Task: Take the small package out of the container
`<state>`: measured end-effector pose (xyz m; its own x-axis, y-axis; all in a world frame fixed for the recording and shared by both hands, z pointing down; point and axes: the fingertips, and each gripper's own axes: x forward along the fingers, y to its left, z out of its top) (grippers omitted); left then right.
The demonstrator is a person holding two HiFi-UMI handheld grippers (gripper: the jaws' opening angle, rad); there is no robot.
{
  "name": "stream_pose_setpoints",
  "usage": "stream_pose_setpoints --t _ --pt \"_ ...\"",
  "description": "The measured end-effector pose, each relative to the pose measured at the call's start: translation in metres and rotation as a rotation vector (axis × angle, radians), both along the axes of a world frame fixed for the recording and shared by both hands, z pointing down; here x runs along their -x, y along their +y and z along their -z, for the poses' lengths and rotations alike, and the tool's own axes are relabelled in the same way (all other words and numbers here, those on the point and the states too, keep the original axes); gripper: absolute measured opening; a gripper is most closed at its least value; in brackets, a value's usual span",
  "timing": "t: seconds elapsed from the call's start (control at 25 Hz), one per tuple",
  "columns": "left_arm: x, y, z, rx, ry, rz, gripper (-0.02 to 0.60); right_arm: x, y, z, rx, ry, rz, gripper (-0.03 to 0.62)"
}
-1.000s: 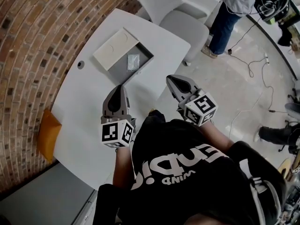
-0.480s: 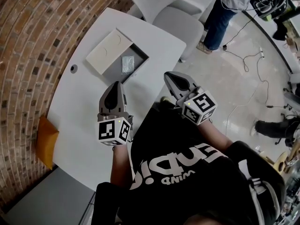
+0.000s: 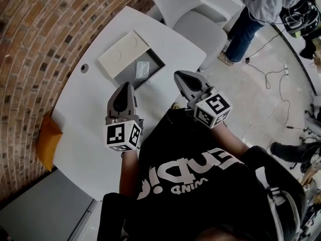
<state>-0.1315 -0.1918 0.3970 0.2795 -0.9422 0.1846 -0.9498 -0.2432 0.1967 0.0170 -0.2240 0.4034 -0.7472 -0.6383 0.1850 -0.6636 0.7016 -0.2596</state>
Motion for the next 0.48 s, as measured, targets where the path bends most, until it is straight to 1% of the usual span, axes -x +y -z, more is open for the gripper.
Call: stream_pose_setpoints --t 0.2,0.4,0.48 --pt "0.002 -0.008 -0.005 0.016 -0.010 0.013 0.003 -0.004 -0.013 0.002 -0.019 -0.008 0.017 0.000" --pt "-0.004 -0.017 -0.003 0.005 -0.010 0.017 0.005 -0.004 -0.024 0.006 0.006 -0.047 0.014 0.000" --pt "-0.006 -0.019 -0.004 0.009 -0.014 0.022 0.019 -0.001 -0.026 0.006 0.010 -0.055 0.023 0.000"
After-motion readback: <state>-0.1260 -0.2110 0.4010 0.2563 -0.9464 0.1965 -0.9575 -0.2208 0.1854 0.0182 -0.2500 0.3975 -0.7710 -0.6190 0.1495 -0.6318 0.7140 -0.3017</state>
